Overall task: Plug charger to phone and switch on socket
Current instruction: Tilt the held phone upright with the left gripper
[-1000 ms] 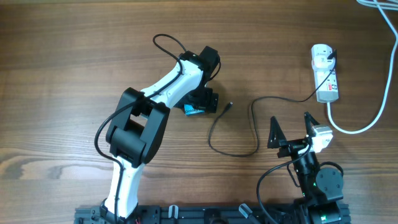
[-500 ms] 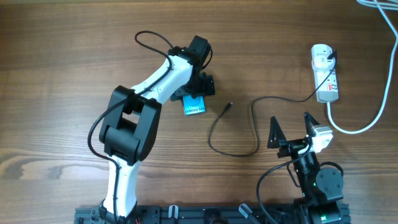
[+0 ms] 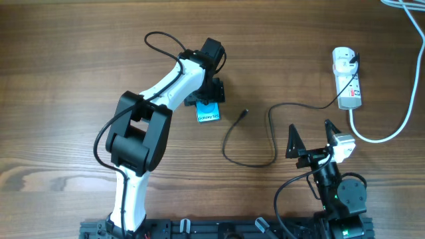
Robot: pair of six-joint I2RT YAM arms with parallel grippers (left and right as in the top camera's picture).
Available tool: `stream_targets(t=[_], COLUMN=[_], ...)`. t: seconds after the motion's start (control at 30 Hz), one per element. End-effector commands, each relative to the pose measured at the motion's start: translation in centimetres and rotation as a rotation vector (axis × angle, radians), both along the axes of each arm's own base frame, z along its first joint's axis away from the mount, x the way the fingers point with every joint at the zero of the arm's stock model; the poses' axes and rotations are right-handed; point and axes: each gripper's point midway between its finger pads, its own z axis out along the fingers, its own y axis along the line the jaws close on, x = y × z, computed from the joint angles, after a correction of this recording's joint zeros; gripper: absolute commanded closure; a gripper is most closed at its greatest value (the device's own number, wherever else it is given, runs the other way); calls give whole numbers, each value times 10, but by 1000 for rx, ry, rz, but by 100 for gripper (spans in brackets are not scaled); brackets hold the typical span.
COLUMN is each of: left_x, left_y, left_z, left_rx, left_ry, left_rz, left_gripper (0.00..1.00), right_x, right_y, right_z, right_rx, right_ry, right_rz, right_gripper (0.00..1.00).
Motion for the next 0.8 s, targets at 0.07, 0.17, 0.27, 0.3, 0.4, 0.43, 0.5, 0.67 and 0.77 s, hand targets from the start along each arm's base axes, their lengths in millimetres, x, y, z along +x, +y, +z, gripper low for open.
stream_targets(t=[0.07, 0.17, 0.27, 0.3, 0.4, 0.43, 0.5, 0.67, 0.77], left_x=[-30, -35, -35, -33, -27, -24, -22, -22, -21], left_y=[6, 9, 10, 9, 6, 5, 4, 4, 3], left_z=[-41, -41, -41, -41, -41, -41, -41, -41, -41], left_rx=[18, 28, 34, 31, 21, 17, 13, 14, 11], left_ry=[135, 154, 151, 143, 118, 107, 98, 98, 91], left_rz=[-136, -208, -210, -210, -211, -211, -211, -211, -211], left_gripper=[29, 26, 11, 0, 0, 0, 0, 0, 0], right_x=[0, 0, 0, 0, 0, 0, 0, 0, 0], right_y=[0, 0, 0, 0, 0, 0, 0, 0, 0], right_z=[2, 2, 2, 2, 2, 2, 2, 2, 2], right_rx=[-8, -7, -7, -8, -8, -7, -8, -7, -7], right_ry=[-12, -12, -12, -12, -12, -12, -12, -12, -12], right_rz=[5, 5, 5, 5, 5, 5, 5, 5, 5], right_gripper=[0, 0, 0, 0, 0, 0, 0, 0, 0])
